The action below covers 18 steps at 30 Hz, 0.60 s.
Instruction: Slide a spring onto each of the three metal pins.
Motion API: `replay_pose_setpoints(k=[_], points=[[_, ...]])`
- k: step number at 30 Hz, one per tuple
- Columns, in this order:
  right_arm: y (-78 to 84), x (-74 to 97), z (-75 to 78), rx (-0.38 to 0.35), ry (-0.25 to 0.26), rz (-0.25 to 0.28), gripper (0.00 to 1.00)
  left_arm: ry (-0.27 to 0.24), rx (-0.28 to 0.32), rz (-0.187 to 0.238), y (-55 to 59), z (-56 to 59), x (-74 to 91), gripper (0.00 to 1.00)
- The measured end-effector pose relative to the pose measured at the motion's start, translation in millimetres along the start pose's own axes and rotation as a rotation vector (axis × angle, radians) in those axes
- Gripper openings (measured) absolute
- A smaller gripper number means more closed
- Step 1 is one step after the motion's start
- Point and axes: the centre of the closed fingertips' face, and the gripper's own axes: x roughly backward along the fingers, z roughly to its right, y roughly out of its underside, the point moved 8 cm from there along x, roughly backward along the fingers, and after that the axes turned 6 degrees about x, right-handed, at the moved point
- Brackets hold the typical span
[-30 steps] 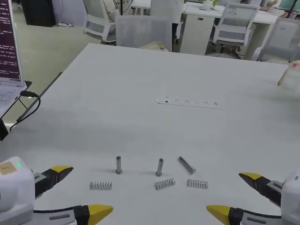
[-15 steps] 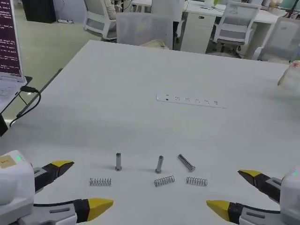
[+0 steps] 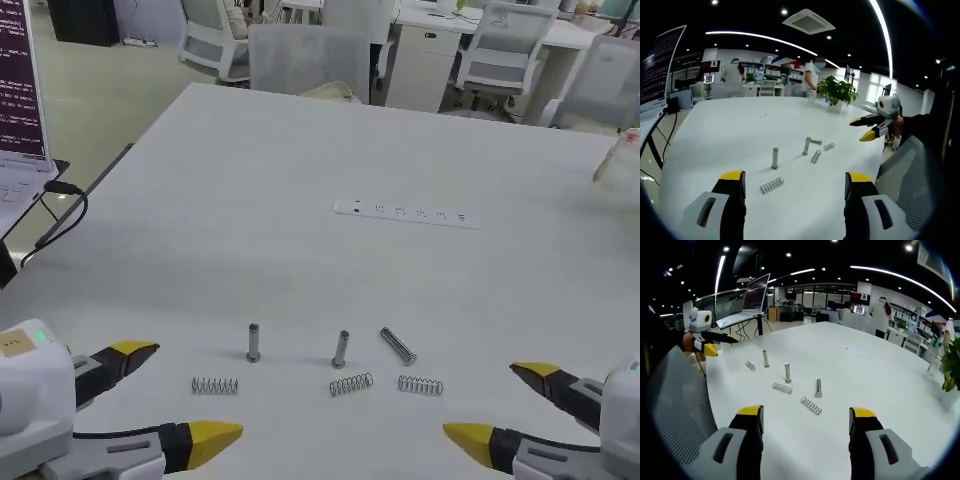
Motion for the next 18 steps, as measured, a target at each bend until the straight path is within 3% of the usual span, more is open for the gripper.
replay_pose_setpoints(k=[18], points=[[-16.8, -21.3, 19.7, 0.036, -0.015, -0.029, 0.62, 0.003, 0.002, 0.002, 0.2, -0.4, 1.3, 0.77]])
